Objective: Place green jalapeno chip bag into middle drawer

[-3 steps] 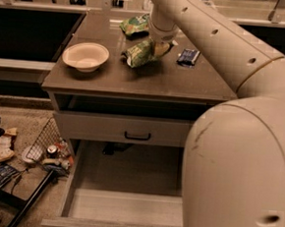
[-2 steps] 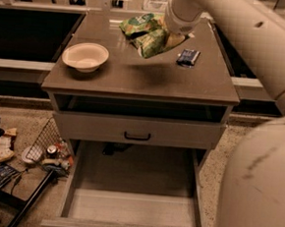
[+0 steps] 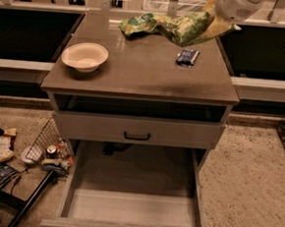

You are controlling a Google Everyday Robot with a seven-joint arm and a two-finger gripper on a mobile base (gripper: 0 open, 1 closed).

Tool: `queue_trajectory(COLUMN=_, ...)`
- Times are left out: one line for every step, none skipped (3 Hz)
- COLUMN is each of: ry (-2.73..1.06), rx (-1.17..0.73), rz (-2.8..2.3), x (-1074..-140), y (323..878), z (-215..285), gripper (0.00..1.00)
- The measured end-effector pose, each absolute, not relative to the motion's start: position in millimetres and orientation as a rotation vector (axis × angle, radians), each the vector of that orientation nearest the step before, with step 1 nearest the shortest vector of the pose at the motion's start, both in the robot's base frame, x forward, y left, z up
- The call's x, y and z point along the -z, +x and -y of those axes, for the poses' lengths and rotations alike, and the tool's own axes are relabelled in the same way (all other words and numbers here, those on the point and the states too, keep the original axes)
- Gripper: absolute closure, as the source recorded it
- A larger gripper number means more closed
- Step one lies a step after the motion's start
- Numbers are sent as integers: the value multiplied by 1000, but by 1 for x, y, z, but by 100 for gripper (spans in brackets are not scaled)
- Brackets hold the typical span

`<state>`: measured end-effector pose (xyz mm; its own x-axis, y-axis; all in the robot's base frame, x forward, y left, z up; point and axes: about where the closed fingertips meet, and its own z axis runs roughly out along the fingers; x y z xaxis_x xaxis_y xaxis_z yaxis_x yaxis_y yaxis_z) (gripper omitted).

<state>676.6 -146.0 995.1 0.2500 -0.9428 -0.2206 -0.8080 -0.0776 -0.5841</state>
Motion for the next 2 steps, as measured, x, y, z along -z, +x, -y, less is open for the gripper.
queue_trajectory(ry=-1882, rx=164, rz=-1645, x=-1002, y=614, z=182, gripper=100)
queue_trajectory(ry=-1900, rx=59, rz=-1707, x=-982, y=513, z=230, gripper=100)
